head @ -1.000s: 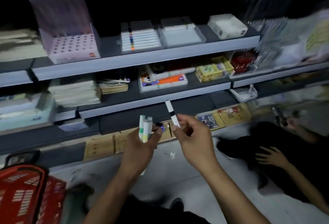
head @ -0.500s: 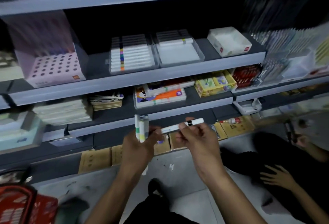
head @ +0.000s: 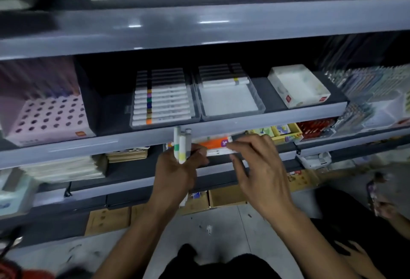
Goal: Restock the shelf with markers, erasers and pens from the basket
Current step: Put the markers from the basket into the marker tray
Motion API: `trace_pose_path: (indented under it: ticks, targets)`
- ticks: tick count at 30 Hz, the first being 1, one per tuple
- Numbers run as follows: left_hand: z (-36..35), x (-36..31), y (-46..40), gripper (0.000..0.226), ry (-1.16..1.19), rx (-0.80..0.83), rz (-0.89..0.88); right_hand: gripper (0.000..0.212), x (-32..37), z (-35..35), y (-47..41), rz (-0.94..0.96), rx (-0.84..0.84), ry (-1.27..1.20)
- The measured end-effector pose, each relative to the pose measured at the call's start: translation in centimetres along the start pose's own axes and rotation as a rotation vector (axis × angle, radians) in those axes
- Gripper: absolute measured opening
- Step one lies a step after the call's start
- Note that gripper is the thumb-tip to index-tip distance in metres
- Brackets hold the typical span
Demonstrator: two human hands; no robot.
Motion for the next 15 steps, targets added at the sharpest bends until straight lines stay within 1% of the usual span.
trace_pose_path:
  ticks: [3,6,9,11,13,15]
  targets:
    - [-0.7,-0.8,-1.0,0.02,-0.033,-0.024,-0.039,0.026,-1.5,0.1,-1.7,0.075,0.087,-0.019]
    - [-1.3,-1.7,-1.9,0.016,-0.102,-0.075,-0.088,0.025,-2.7,0.6,-3.6,0.122,0.153,-0.048]
    - [-1.3,-2.4,-2.5,0.013,-0.214,-0.163,-0.134,0.022,-4.1,1.9,-6.0,0.134,0.154,-0.038]
    - [-1.3,-2.9,-3.0,0.016,-0.282,-0.215,-0.182,0.022,-5.2,2.6,-8.1,0.117,0.136,-0.021]
    - [-1.5,-3.4,-3.5,0.006,-0.365,-0.225,-0.234,0.021,-6.1,3.0,-10.4,0.102,0.117,-0.006]
    - [-2.0,-3.7,-3.9,0.004,-0.467,-0.214,-0.268,0.02,-6.9,2.8,-12.6,0.08,0.118,0.001]
Point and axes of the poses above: each hand's wrist, its own y-axis away from the middle knuckle, its own z-axis out of the back of the hand, x = y × z, the point moved 6 cm from there along -y, towards the middle knuckle, and after that the axes turned 13 degrees about x, right-handed, at the moved point
